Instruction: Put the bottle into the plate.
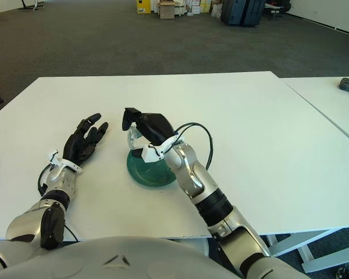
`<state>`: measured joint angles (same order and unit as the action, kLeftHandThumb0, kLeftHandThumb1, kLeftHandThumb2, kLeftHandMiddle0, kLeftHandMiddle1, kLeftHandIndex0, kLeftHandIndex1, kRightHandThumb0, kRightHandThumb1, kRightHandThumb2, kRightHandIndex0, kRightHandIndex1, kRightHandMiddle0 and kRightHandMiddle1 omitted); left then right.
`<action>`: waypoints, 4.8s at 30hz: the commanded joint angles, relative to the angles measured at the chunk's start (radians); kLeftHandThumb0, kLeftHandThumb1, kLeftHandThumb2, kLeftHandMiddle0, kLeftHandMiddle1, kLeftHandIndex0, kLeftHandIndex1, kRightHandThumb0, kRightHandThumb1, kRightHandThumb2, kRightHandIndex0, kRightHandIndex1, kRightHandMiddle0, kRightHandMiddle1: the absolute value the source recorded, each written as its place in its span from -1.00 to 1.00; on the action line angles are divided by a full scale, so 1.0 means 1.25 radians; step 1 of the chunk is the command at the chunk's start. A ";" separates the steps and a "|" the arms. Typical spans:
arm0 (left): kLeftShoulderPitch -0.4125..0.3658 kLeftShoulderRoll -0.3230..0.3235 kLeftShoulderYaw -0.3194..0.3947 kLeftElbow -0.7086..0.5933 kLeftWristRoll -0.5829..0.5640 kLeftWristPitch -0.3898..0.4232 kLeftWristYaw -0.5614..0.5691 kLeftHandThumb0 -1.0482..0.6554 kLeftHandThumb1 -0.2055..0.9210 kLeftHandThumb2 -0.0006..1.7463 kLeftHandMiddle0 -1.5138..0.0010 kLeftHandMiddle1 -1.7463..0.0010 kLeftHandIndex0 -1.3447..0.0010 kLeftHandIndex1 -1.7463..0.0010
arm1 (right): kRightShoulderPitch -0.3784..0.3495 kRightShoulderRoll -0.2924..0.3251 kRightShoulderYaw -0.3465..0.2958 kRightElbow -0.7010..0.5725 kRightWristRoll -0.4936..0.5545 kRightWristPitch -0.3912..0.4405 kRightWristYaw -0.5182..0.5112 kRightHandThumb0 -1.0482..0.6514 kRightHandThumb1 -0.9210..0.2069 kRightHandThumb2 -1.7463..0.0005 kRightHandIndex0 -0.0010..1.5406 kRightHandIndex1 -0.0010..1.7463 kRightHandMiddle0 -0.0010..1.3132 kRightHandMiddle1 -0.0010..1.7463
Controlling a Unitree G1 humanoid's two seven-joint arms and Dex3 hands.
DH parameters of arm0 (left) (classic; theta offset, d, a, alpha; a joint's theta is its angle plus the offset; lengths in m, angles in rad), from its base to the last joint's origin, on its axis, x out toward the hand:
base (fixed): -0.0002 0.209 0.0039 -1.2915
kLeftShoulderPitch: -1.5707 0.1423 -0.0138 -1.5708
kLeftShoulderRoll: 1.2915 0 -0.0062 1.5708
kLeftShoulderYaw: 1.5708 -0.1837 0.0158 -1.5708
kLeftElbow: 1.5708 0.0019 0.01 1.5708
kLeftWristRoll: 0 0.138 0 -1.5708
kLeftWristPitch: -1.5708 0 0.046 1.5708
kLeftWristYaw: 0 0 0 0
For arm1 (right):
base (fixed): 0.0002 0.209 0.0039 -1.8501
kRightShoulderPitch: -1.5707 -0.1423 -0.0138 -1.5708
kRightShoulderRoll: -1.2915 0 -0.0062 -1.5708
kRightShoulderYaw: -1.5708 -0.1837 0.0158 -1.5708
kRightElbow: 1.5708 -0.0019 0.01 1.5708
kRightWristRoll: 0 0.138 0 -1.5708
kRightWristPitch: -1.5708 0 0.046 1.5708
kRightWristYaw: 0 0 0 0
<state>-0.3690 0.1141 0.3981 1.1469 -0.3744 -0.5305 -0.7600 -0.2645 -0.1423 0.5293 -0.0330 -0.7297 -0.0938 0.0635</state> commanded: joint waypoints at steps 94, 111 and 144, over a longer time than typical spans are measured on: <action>0.050 -0.006 -0.012 0.014 0.024 -0.029 0.042 -0.41 1.00 -0.34 0.26 0.98 0.89 -0.03 | -0.171 0.093 -0.452 0.612 0.515 -0.359 -0.220 -0.54 -1.00 -0.09 -0.50 -0.96 -1.00 -0.10; 0.050 -0.001 -0.006 0.005 0.015 -0.020 0.034 -0.43 1.00 -0.37 0.26 0.98 0.91 -0.02 | -0.214 0.062 -0.498 0.921 0.556 -0.449 -0.106 -0.54 -1.00 -0.09 -0.44 -0.95 -0.98 -0.04; 0.038 0.011 -0.011 0.000 0.025 -0.010 0.052 -0.45 1.00 -0.38 0.26 0.99 0.91 -0.03 | -0.175 0.077 -0.570 0.990 0.613 -0.442 -0.023 -0.58 -1.00 -0.09 -0.51 -1.00 -1.00 -0.13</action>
<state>-0.3458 0.1269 0.3835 1.1172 -0.3455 -0.5694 -0.7066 -0.4860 -0.0452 -0.1710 1.2017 0.0209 -0.6449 0.0277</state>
